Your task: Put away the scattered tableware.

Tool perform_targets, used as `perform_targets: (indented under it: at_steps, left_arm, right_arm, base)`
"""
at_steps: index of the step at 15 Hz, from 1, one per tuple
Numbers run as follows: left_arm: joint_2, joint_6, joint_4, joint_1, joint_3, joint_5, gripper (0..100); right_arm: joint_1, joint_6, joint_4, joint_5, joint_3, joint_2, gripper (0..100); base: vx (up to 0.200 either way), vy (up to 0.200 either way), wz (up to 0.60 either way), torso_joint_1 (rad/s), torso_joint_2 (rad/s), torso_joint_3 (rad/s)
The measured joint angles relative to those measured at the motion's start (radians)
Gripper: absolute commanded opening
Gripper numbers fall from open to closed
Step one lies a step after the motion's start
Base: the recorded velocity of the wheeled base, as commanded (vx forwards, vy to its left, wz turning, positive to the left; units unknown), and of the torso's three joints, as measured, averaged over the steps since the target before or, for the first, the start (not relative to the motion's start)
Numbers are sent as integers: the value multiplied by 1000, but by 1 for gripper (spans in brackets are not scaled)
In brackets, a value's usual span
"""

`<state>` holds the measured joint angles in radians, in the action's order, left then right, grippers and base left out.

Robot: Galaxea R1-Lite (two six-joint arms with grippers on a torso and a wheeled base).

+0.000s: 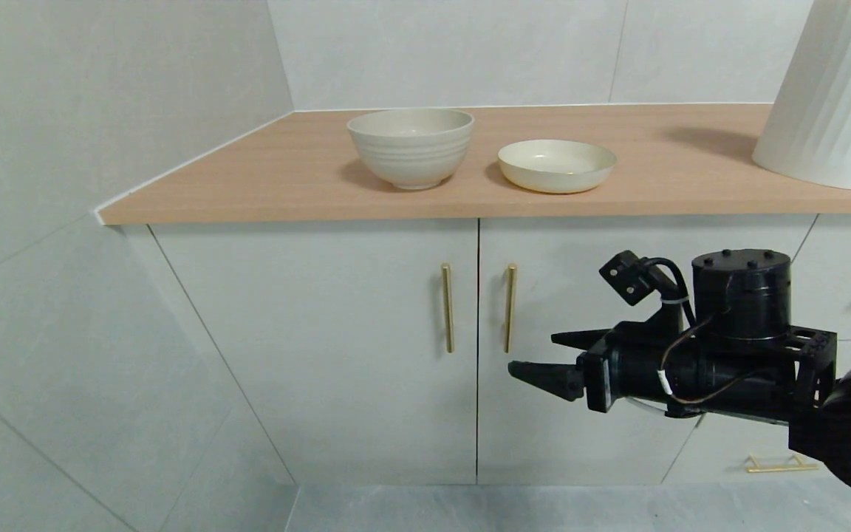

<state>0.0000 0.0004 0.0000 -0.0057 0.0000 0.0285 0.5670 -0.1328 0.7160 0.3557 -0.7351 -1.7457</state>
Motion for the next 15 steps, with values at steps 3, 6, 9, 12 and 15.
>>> perform_targets:
  at_steps: [3, 6, 9, 12, 15]
  left_arm:
    - [0, 0, 0, -1, 0, 0, 100]
    - [0, 0, 0, 0, 0, 0, 100]
    - [0, 0, 0, 0, 0, 0, 100]
    - [0, 0, 0, 0, 0, 0, 100]
    - [0, 0, 0, -1, 0, 0, 100]
  right_arm:
    - [1, -114, 145, 0, 1, -56, 100]
    - [2, -159, 277, -2, 1, -126, 100]
    - [1, -168, 319, -4, -8, -186, 100]
    - [2, -199, 370, -5, -16, -227, 100]
    - [1, -228, 453, -36, -24, -266, 100]
  base:
    - [0, 0, 0, 0, 0, 0]
    - [0, 0, 0, 0, 0, 0]
    - [0, 0, 0, 0, 0, 0]
    - [0, 0, 0, 0, 0, 0]
    - [0, 0, 0, 0, 0, 0]
